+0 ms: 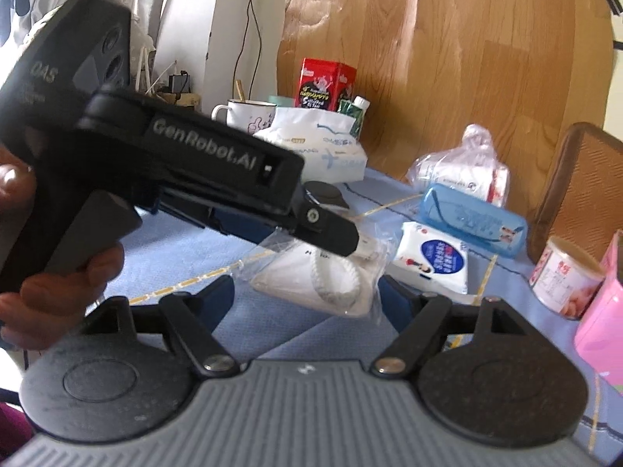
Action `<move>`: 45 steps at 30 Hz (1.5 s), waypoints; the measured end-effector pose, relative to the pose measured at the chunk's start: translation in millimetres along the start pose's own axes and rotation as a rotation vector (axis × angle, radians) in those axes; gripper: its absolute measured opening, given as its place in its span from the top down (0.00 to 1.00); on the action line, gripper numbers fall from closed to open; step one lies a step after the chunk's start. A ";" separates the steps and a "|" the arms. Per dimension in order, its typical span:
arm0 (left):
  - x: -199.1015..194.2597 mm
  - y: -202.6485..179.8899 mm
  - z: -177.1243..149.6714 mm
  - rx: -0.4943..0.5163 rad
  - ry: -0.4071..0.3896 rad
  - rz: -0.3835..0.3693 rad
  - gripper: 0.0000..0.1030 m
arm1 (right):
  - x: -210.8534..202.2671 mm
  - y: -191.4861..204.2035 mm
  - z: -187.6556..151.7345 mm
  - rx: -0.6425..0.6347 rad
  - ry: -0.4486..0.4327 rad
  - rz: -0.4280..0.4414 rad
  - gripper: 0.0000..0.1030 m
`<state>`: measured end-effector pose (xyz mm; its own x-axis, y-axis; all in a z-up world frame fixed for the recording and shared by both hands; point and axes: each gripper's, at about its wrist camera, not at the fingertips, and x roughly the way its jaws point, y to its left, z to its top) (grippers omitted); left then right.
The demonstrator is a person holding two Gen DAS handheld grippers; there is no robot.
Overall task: Organize soft objects
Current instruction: 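Carry the mask package into the pink tin and open the left gripper, then grasp the black oval brush with the right gripper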
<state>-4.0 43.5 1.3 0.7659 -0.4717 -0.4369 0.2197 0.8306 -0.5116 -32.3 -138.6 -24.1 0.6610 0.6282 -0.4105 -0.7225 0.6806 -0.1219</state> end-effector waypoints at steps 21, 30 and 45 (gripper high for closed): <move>165.9 -212.6 49.8 0.410 0.060 -0.299 0.35 | -91.6 -154.3 -28.6 0.194 -0.191 -0.512 0.20; 223.1 -240.4 35.2 0.442 0.110 -0.255 0.32 | -79.5 -256.9 -59.0 0.394 -0.086 -0.744 0.20; 112.8 -143.3 42.6 0.318 0.004 -0.191 0.31 | -88.3 -205.0 -33.5 0.419 -0.211 -0.593 0.40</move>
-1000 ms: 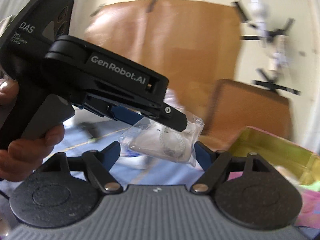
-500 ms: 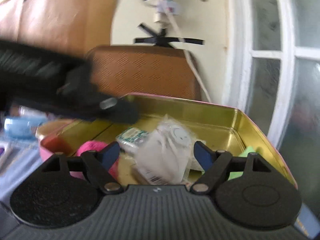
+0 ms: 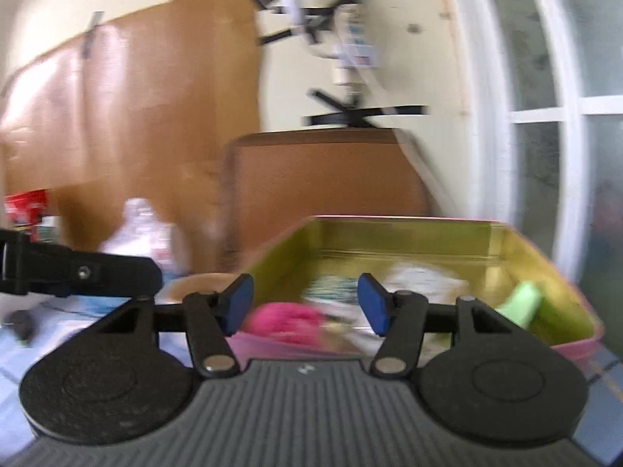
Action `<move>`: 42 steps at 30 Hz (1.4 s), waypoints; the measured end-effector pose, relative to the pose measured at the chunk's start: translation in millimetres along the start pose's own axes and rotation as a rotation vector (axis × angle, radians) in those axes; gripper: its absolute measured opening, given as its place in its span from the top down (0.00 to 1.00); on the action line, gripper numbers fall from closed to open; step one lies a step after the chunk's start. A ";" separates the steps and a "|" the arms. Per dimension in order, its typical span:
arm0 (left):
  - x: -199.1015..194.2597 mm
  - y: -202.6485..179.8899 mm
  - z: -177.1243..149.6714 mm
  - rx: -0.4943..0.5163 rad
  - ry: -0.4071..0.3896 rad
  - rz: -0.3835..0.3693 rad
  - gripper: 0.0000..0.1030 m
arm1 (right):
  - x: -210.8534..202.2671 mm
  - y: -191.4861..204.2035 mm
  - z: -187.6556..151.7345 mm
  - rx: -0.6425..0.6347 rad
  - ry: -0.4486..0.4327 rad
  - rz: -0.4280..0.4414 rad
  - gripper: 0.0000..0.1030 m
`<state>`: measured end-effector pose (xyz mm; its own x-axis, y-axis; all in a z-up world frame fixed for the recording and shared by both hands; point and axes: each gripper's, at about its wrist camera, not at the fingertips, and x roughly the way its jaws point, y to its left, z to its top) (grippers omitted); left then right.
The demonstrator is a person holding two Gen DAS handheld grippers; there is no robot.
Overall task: Organize soft objects
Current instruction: 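Grasp the black oval brush with the right gripper, then pass the black brush from the right gripper into the left gripper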
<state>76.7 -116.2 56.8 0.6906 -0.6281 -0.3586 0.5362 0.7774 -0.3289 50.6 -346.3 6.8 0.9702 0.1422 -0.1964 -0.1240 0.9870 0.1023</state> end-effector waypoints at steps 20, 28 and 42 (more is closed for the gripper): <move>-171.1 172.9 -76.9 -0.380 -0.204 0.487 0.32 | 115.9 287.6 -31.7 -0.398 0.402 0.669 0.41; -166.5 165.2 -80.5 -0.336 -0.196 0.490 0.31 | 112.2 284.7 -40.3 -0.374 0.445 0.648 0.59; -133.1 132.5 -71.4 -0.246 -0.051 0.414 0.29 | 10.7 172.2 -61.9 -0.322 0.373 0.466 0.58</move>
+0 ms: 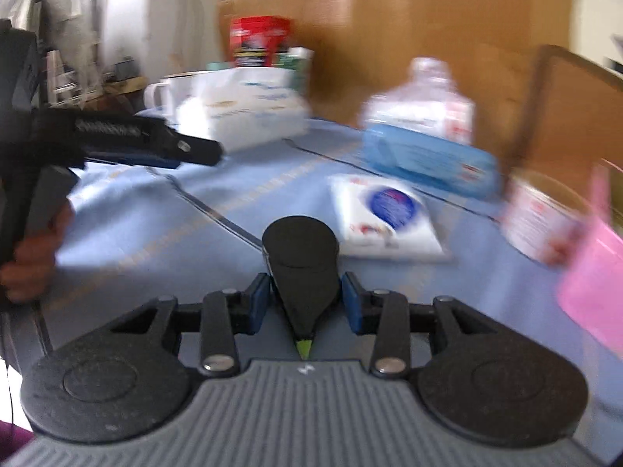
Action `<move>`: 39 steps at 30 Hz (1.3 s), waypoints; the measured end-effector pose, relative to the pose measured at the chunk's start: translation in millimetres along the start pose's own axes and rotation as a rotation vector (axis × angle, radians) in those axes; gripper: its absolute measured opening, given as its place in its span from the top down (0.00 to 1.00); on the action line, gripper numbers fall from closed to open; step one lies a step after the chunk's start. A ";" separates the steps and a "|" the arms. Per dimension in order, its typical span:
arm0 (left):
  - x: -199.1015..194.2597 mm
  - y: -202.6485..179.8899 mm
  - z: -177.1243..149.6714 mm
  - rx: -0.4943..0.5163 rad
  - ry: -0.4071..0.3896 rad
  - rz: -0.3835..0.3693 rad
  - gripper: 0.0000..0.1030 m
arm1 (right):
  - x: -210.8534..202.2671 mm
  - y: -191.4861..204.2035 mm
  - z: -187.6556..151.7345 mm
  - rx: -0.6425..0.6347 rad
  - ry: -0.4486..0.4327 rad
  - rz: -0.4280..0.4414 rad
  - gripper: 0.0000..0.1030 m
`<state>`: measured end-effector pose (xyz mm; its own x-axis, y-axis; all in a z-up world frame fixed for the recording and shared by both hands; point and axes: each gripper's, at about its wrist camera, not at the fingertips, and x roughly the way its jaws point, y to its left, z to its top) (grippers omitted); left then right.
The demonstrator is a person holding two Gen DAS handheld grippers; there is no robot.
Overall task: Organize soft objects
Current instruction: 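Pass the black brush from the right gripper into the left gripper, then lower the black brush into the pink tin and open the left gripper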
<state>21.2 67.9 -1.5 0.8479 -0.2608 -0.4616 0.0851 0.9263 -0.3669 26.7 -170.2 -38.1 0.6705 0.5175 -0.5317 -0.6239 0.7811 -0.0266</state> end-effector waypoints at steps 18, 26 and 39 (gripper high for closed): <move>60.1 -128.6 -19.2 0.102 0.355 -0.279 0.60 | -41.7 -31.9 -31.7 0.154 -0.076 -0.124 0.61; 75.7 -196.7 11.8 0.222 0.275 -0.399 0.60 | -77.8 -68.3 -26.3 0.216 -0.271 -0.271 0.61; 157.3 -304.5 19.6 0.337 0.257 -0.457 0.60 | -81.8 -174.3 -17.2 0.314 -0.348 -0.481 0.60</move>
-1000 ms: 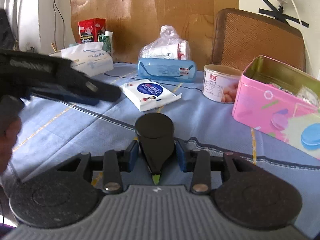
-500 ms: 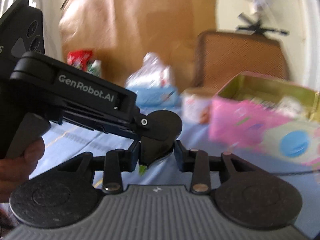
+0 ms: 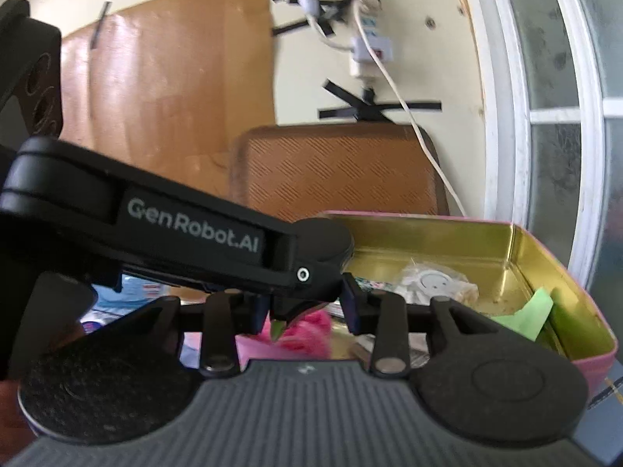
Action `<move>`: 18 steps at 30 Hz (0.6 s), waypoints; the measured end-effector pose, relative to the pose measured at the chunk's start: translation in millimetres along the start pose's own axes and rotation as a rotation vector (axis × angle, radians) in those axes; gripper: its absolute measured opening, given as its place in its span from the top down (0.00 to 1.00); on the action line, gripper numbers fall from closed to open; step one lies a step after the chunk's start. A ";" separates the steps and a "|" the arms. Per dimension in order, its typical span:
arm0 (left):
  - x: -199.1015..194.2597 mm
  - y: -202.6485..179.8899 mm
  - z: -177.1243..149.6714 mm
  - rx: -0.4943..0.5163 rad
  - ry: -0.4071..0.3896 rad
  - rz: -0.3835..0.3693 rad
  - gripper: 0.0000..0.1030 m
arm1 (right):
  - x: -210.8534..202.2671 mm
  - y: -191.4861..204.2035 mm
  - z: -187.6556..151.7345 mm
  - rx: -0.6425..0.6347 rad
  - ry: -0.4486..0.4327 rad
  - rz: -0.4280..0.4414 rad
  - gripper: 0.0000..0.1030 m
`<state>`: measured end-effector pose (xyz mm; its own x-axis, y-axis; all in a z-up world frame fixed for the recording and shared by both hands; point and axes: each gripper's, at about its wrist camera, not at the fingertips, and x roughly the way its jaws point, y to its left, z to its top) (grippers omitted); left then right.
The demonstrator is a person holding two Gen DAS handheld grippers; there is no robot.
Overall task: Organize soft objects
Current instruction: 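Lower the black brush into the pink tin and open the left gripper, then reach the right gripper to the blue glasses case and grasp it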
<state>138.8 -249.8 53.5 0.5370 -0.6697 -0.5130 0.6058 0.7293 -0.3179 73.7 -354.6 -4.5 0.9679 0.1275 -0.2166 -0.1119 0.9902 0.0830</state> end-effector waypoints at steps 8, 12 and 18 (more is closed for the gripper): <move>4.9 3.8 -6.4 0.002 -0.005 0.035 0.56 | 17.3 -13.0 -9.5 0.055 0.024 -0.071 0.50; -32.2 11.4 -12.8 0.013 -0.075 0.048 0.54 | 11.5 -10.5 -12.1 0.093 0.015 -0.088 0.50; -108.5 59.9 -41.9 -0.065 -0.168 0.123 0.50 | -10.1 6.4 -6.1 0.142 -0.047 -0.019 0.50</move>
<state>92.2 -127.6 56.7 0.6981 -0.5854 -0.4124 0.4936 0.8106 -0.3151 61.8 -349.3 -7.6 0.9793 0.1025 -0.1745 -0.0633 0.9741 0.2169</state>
